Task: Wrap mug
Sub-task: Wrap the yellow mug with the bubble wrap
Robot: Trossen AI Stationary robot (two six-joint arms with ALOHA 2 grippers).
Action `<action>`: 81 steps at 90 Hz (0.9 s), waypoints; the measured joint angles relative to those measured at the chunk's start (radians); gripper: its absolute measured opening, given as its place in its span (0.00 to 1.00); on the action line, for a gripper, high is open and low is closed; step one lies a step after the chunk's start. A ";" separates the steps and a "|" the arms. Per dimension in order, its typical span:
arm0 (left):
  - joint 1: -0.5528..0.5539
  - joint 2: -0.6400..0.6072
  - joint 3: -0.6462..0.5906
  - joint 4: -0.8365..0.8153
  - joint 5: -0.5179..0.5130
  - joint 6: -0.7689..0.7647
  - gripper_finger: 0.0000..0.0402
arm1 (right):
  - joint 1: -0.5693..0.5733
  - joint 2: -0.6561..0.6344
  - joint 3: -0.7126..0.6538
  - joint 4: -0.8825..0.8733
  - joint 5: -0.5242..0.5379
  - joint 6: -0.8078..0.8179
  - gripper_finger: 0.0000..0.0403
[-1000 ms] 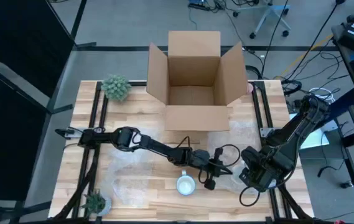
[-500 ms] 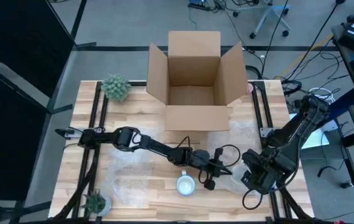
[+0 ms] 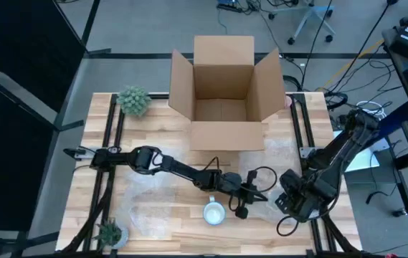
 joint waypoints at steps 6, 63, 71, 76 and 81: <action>0.000 -0.002 0.000 -0.003 0.000 0.000 0.00 | 0.000 0.000 -0.035 0.039 -0.005 0.000 0.63; 0.002 -0.046 -0.001 -0.072 -0.012 0.032 0.00 | -0.002 -0.003 -0.257 0.291 0.017 0.098 0.63; 0.003 -0.044 -0.001 -0.081 -0.014 0.030 0.00 | -0.007 -0.004 -0.262 0.297 0.012 0.092 0.63; 0.003 -0.044 -0.001 -0.080 -0.014 0.030 0.00 | -0.007 -0.009 -0.256 0.283 0.003 0.086 0.63; 0.002 -0.044 -0.001 -0.081 -0.014 0.030 0.00 | -0.008 -0.010 -0.243 0.243 -0.027 0.081 0.63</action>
